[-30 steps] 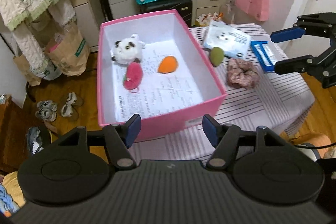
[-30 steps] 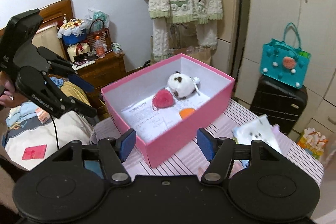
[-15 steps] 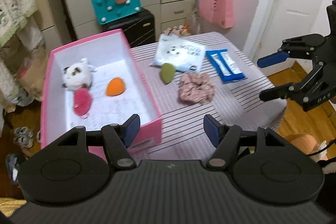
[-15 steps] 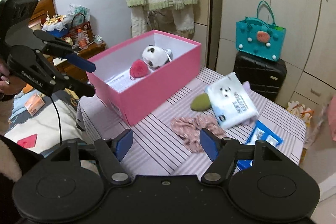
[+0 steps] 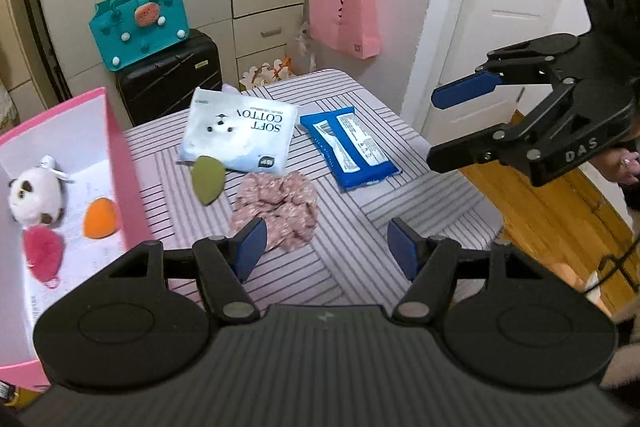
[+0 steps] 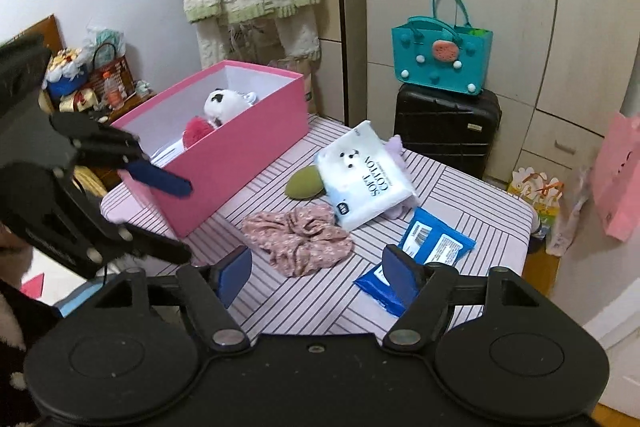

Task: Organize soft objects
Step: 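Grasp the pink floral scrunchie with the left gripper while right grasps the green sponge, then lift and carry the scrunchie and green sponge with both grippers over the pink box, then lower both grippers into the box and open them to release the items, then withdraw both grippers from the box toward the white tissue pack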

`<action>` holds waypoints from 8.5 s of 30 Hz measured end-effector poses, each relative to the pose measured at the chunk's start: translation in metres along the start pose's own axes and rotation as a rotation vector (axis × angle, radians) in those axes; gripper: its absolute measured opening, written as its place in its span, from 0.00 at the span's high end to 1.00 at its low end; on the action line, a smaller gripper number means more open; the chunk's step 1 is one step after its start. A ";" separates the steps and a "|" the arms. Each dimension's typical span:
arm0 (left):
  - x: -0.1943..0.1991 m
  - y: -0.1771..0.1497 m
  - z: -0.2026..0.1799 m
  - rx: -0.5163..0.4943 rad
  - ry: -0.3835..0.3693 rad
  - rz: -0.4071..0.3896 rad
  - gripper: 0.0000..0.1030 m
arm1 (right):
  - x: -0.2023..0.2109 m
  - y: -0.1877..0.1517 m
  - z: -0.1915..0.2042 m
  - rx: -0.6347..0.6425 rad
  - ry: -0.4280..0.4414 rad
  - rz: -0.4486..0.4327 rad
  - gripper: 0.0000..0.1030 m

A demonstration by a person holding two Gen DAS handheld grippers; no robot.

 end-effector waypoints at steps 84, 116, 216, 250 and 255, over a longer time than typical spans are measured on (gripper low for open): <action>-0.113 -0.046 0.048 0.347 0.194 0.095 0.85 | -0.185 0.034 -0.020 0.150 0.171 0.046 0.51; -0.056 -0.039 0.052 0.228 0.095 0.051 0.84 | -0.120 -0.004 0.002 -0.045 0.101 0.036 0.50; -0.064 -0.036 0.271 0.236 0.222 0.263 0.47 | -0.259 0.179 0.061 0.099 0.242 0.180 0.35; 0.036 0.046 0.102 0.082 0.038 -0.072 0.40 | -0.032 0.060 0.017 0.019 0.041 -0.036 0.32; 0.019 0.060 0.081 0.088 0.026 -0.064 0.39 | -0.032 0.047 -0.001 -0.012 0.031 -0.055 0.32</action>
Point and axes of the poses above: each gripper's, at about its wrist camera, not at the fingertips, and x roughly against the way its jaws point, z to its left, y to its top, the point moved 10 cm from there along -x, roughly the way its jaws point, and after that the axes turned 12 degrees about y, right-handed, at the moved point
